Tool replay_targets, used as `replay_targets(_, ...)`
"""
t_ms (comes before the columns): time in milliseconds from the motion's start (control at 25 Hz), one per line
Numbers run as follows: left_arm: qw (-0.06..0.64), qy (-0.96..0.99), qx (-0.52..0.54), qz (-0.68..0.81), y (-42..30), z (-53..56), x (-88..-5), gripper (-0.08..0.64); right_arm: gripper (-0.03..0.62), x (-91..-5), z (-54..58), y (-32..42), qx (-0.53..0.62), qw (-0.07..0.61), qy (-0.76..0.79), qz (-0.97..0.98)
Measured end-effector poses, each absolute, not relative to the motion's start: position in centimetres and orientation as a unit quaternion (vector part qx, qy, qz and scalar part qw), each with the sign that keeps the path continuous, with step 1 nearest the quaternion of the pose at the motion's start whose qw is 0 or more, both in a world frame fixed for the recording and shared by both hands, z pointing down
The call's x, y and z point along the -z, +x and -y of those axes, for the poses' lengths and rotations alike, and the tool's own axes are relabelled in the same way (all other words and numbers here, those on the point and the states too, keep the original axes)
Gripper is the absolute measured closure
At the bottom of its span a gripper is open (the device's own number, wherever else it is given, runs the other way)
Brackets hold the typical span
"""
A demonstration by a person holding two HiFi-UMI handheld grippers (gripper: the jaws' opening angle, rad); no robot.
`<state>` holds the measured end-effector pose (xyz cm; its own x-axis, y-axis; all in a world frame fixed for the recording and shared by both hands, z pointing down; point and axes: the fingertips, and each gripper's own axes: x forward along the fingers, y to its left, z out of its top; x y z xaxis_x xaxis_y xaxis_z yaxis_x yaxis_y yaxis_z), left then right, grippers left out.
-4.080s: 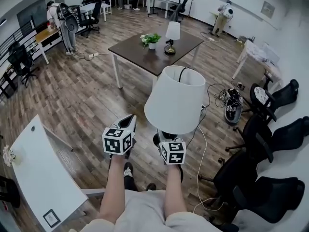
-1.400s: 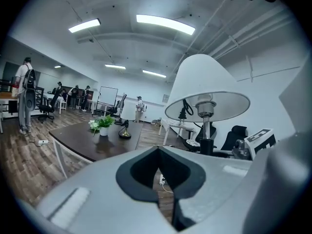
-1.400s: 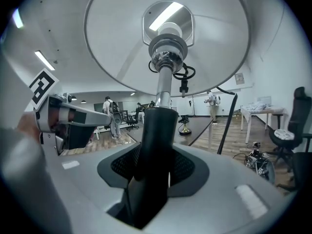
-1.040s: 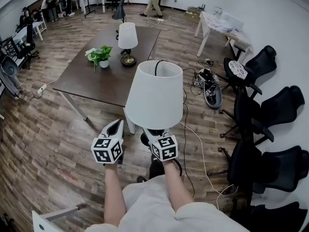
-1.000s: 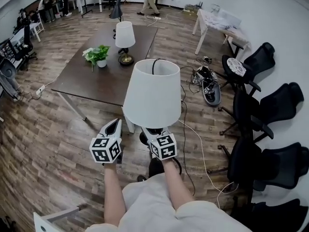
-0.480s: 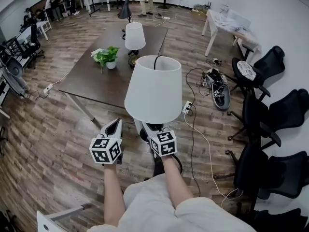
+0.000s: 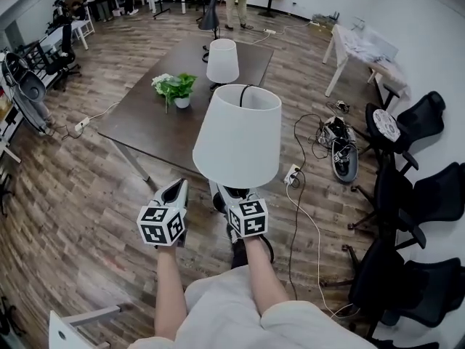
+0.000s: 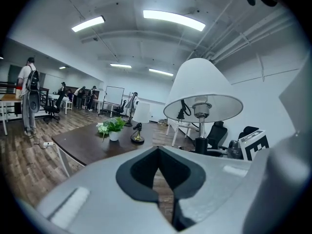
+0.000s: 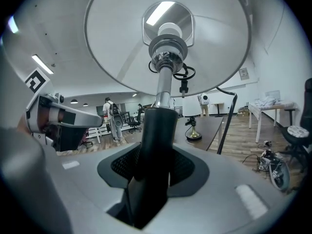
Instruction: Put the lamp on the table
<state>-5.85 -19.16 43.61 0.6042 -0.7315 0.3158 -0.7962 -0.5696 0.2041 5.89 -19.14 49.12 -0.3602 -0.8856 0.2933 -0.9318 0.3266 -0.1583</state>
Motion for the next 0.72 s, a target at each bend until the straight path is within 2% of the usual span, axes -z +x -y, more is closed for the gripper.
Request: replay_targets(720,0.172,0.838,-0.092,0.510,-5.7,34.1,-42.0,0.559,0.408,-47.9,37.2,5.9,-0.143,0.072,0.490,0.857)
